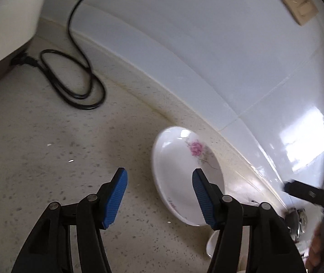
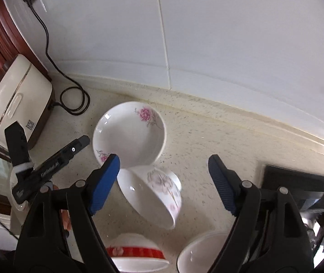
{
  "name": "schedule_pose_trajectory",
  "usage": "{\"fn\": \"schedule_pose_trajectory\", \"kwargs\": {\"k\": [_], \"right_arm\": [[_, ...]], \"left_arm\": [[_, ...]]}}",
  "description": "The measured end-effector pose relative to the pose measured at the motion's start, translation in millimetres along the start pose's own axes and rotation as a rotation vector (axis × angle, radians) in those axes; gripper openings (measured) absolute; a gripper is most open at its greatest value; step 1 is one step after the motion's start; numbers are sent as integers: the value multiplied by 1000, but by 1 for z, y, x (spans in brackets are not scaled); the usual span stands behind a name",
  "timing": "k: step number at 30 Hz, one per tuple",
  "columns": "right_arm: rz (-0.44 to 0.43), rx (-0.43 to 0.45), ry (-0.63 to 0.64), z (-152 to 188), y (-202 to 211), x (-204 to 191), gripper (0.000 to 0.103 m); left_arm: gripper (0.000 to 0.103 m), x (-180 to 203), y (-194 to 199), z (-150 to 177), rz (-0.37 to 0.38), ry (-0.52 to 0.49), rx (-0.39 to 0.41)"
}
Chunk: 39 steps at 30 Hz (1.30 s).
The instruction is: Organize plates and bowls
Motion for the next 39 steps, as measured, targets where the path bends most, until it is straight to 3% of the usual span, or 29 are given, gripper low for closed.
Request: {"fn": "schedule_pose_trajectory", "kwargs": {"k": [2, 12, 14, 16, 22, 24, 27, 31, 39], "right_arm": [[-37, -55, 3, -3, -19, 0, 82], [27, -209, 94, -18, -75, 6, 82], [33, -227, 103, -18, -83, 8, 82], [21, -249, 87, -16, -91, 12, 82], [10, -266, 83, -16, -101, 17, 82], [16, -267, 87, -17, -103, 16, 80], [15, -288, 111, -16, -110, 11, 66], [44, -303, 174, -13, -120, 1, 59], [39, -338, 157, -15, -135, 4, 45]], "left_arm": [[59, -1, -2, 2, -1, -14, 3], [59, -5, -22, 5, 25, -5, -60], [56, -11, -24, 5, 17, 13, -78], [46, -10, -26, 7, 22, 5, -87], [41, -6, -31, 12, 59, 2, -110], [39, -5, -31, 12, 63, -4, -114], [37, -6, -32, 12, 66, 1, -115], [34, -6, -32, 13, 64, -4, -117], [28, 1, -39, 18, 71, -30, -126]]}}
Point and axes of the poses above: each gripper's, at about its wrist camera, not at the fingertips, and y roughly against the way its jaws point, x to its right, z to its underside, the point moved 3 cm from there along -y, roughly the way its jaws point, and after that the axes turned 6 degrees about x, right-handed, at the moved point
